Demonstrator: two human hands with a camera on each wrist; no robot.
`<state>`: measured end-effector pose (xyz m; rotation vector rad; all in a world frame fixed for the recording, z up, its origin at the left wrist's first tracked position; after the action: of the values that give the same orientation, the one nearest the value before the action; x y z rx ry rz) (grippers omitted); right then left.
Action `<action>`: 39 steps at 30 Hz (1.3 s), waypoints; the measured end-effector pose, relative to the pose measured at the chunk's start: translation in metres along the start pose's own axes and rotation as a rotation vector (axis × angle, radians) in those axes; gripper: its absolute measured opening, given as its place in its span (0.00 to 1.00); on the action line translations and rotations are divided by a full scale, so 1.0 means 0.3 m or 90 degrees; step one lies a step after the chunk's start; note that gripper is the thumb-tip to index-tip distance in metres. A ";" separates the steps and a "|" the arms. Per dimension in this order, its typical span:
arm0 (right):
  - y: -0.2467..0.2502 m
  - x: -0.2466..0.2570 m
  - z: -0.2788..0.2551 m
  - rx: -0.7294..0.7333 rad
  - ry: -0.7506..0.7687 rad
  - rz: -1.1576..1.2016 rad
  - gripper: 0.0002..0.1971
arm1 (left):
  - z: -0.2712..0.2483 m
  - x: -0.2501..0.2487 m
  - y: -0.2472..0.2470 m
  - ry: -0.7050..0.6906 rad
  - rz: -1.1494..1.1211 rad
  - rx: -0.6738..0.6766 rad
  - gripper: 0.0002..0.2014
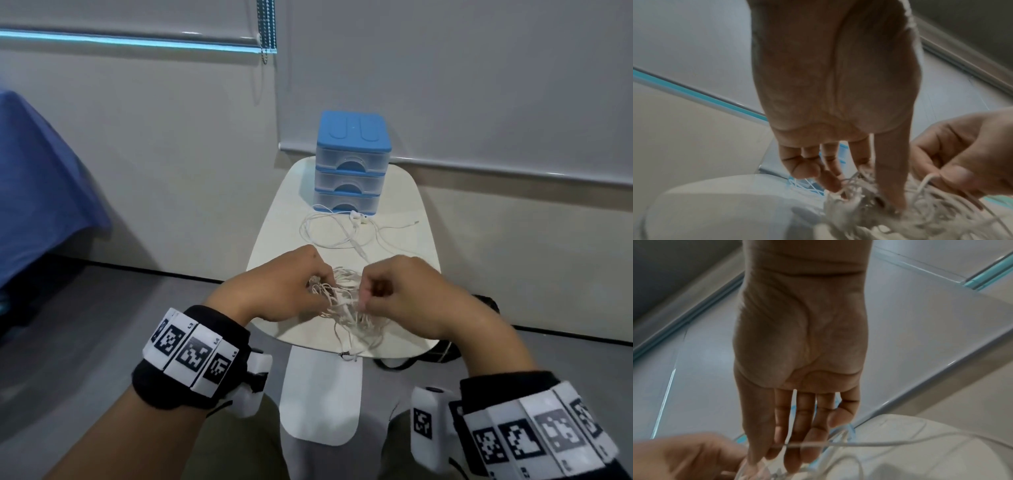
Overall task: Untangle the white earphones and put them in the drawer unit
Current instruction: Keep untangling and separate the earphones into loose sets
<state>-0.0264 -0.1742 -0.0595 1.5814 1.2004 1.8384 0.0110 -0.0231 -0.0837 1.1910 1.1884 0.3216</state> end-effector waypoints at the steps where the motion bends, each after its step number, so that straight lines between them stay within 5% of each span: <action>1: 0.030 -0.001 -0.004 -0.028 0.002 0.011 0.09 | -0.003 -0.005 0.009 -0.013 -0.031 -0.004 0.07; 8: 0.159 -0.026 -0.002 -0.147 0.015 0.022 0.06 | -0.012 -0.038 0.064 -0.025 -0.140 -0.100 0.07; 20: 0.122 0.033 0.037 -0.137 0.069 -0.040 0.07 | 0.004 -0.027 0.026 0.047 -0.273 -0.099 0.14; 27: 0.182 0.028 0.002 -0.289 0.062 0.034 0.06 | 0.019 0.009 0.021 0.114 -0.343 -0.131 0.08; 34: 0.021 0.044 0.001 -0.079 0.030 0.158 0.16 | 0.018 -0.001 0.003 0.127 -0.431 -0.166 0.05; 39: -0.012 0.022 -0.001 -0.100 -0.007 0.210 0.12 | 0.013 -0.002 -0.012 0.130 -0.493 -0.176 0.09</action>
<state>-0.0291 -0.1672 -0.0585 1.7776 0.8034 2.0622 0.0128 -0.0272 -0.0869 0.4057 1.6265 0.0122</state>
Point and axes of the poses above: each hand's wrist, its own z-axis towards the middle knuckle, its own y-axis out of the back of the hand, x = y × z, the point moved 8 cm from there along z, towards the middle knuckle, and after that the axes turned 3 degrees about y, right-handed, at the moved point
